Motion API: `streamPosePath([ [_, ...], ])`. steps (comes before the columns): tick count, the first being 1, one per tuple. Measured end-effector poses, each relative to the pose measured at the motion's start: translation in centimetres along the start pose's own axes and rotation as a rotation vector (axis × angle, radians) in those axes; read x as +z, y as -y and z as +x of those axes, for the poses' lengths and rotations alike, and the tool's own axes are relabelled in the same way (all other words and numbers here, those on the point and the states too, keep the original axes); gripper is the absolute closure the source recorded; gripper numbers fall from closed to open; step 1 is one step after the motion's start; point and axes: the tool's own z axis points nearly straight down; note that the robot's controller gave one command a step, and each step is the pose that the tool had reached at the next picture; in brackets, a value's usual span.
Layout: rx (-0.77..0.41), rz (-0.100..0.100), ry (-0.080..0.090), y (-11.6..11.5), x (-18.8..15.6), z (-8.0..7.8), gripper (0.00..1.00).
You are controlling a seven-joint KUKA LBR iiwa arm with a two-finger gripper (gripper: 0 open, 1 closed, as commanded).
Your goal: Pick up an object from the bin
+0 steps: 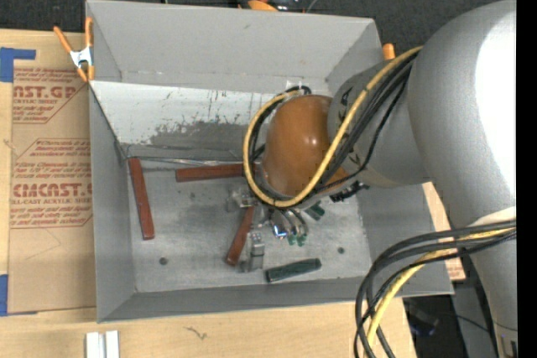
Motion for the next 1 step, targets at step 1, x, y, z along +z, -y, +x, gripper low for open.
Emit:
streamPosePath([
  [1,0.000,0.000,0.001,0.01,-0.05,-0.04,1.00],
])
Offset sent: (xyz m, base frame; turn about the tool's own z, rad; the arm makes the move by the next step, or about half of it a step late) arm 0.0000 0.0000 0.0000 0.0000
